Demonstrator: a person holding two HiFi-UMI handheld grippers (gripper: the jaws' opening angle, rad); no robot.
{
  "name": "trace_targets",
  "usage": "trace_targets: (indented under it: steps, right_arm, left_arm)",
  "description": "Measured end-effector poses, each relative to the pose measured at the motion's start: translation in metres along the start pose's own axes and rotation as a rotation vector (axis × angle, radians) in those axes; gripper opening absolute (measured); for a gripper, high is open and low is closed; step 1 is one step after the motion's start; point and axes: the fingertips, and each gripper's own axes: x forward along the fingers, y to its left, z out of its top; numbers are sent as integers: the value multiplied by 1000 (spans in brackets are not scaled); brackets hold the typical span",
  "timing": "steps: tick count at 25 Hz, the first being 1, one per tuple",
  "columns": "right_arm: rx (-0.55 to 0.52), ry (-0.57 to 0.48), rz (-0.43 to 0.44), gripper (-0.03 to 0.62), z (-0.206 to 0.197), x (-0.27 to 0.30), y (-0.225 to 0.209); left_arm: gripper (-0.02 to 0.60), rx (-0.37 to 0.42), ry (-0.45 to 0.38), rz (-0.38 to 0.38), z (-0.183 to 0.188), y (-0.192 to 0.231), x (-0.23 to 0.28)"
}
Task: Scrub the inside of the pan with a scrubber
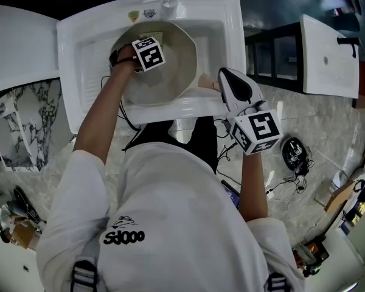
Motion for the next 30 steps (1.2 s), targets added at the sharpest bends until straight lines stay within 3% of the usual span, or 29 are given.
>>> trace_targets:
  steps: [8,15,22,27,30]
  right_arm:
    - [3,0,10,8,1,1,3]
    - [-2,-12,12,8,1,0,9]
    - [-8,-23,21,8,2,0,15]
    - [-7,-31,39,8,3,3,23]
    - [-10,-35,46,8,3,3,26]
  left_arm:
    - [71,100,53,-214,-2,-59,-4]
    - [74,143,65,-495,-14,-127,-7]
    - [77,126,54,-618,-21,-150,-17]
    - [72,151,62,-719,-30,-161,-41]
    - [69,190,23,-766,-31,-167,-64]
